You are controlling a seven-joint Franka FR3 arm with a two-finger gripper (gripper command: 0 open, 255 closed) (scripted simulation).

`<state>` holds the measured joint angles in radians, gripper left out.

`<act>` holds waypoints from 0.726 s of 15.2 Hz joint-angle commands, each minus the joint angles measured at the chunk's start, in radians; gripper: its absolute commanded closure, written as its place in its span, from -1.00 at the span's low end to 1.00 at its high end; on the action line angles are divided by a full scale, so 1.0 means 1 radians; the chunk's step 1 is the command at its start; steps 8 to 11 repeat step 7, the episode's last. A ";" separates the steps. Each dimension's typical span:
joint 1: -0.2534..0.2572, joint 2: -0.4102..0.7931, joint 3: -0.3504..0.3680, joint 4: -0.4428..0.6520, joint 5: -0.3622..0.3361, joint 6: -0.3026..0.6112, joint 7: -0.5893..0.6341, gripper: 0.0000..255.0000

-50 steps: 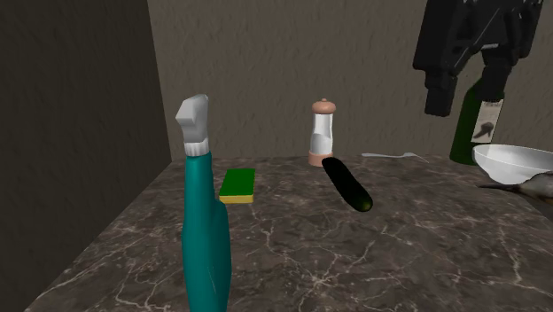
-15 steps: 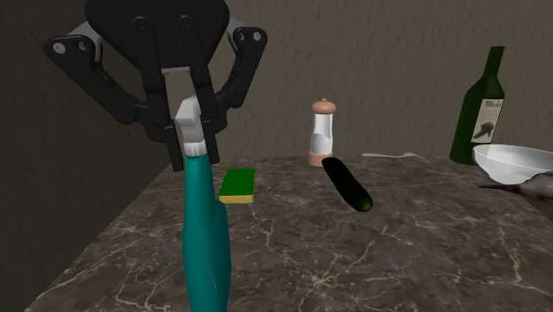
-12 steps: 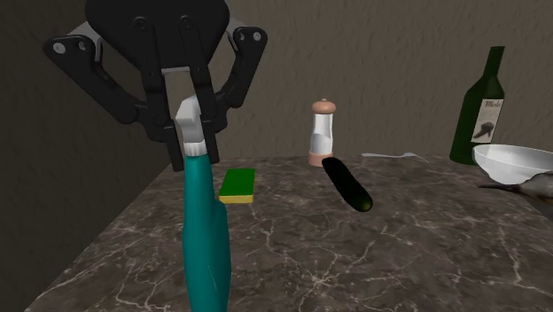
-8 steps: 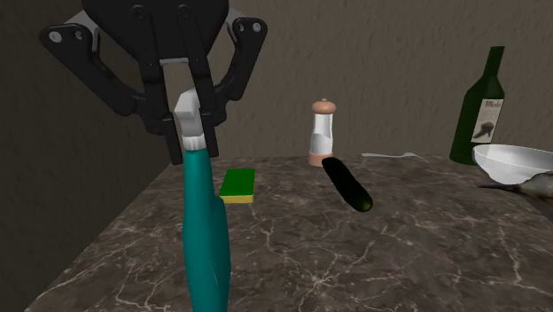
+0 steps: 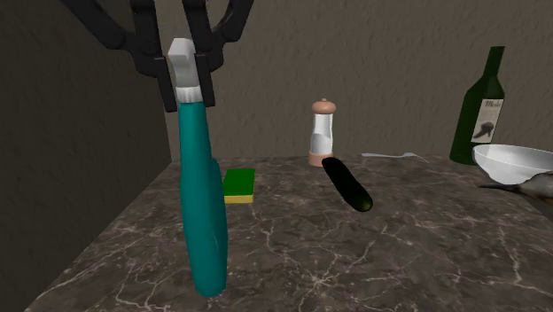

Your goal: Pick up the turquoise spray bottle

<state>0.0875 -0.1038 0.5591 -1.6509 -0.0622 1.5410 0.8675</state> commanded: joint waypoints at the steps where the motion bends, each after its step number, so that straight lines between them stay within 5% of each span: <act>1: 0.001 0.010 0.003 0.038 -0.005 -0.030 0.002 1.00; 11: 0.003 0.035 0.009 0.120 -0.018 -0.092 0.006 1.00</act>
